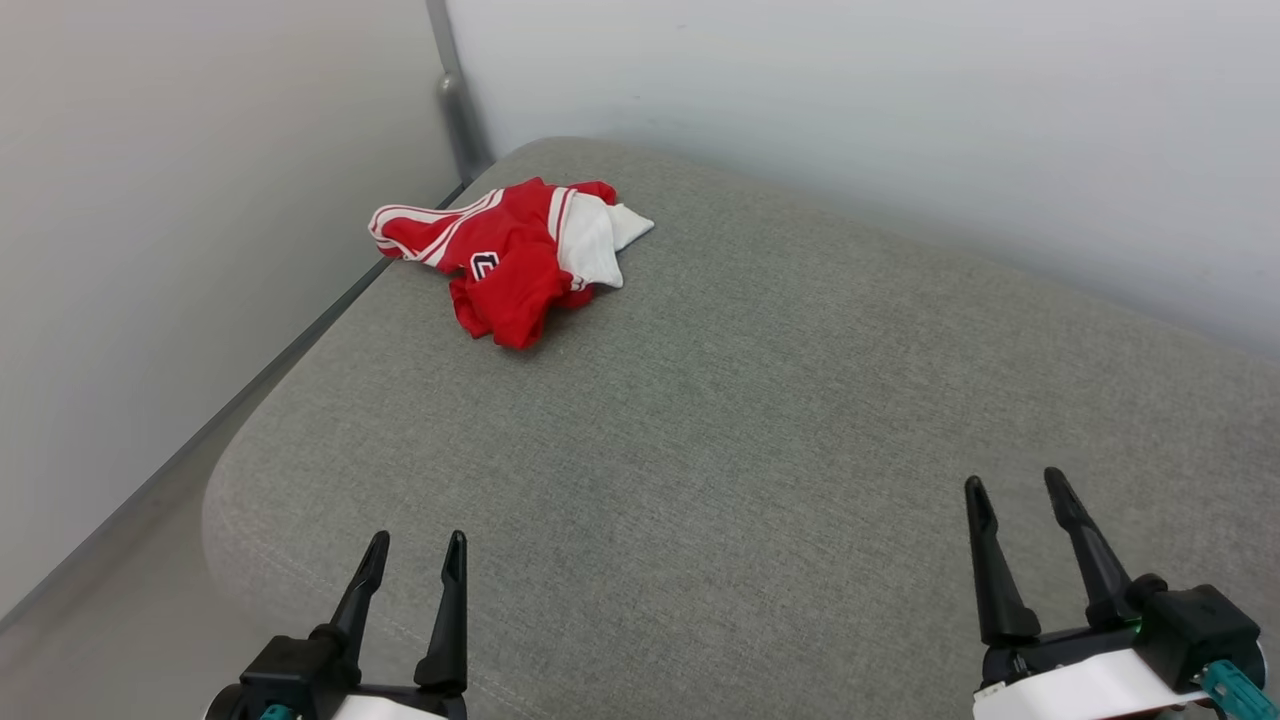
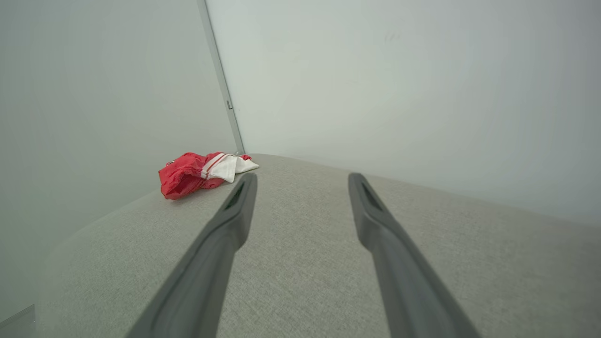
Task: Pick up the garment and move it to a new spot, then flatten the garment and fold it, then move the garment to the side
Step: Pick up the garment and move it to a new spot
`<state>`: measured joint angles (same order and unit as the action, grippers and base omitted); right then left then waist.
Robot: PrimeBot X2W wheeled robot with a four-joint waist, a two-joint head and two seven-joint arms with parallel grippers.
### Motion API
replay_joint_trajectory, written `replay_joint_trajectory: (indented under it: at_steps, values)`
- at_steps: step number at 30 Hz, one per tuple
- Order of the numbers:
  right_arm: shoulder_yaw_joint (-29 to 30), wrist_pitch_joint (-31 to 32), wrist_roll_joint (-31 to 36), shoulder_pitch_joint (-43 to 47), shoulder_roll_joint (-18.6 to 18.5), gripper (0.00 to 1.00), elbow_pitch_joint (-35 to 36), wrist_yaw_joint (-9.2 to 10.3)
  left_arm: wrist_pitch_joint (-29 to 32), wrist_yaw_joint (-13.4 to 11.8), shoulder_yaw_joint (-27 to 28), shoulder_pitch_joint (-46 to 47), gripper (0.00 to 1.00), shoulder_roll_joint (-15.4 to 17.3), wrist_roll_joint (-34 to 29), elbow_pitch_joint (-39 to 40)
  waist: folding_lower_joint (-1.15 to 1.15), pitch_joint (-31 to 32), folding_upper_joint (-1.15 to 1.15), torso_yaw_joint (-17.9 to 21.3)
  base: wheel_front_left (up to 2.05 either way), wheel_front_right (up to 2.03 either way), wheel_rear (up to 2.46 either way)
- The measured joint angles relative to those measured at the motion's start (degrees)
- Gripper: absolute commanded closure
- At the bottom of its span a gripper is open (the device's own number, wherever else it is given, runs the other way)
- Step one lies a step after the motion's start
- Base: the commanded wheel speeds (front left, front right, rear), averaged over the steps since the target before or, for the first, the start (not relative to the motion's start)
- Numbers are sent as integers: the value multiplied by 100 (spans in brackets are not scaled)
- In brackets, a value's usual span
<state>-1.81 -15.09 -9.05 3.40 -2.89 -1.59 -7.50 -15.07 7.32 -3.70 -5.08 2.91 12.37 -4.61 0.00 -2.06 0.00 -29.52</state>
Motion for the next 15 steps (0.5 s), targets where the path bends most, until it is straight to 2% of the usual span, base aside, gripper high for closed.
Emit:
replay_joint_trajectory:
  at_steps: [15]
  values:
    - [-110, 0, 45, -70, 1, 0, -51, 0, 0, -35, 60, -92, 0, 1, 7, 30, 0, -36, 0, -56, 0, 0, 0]
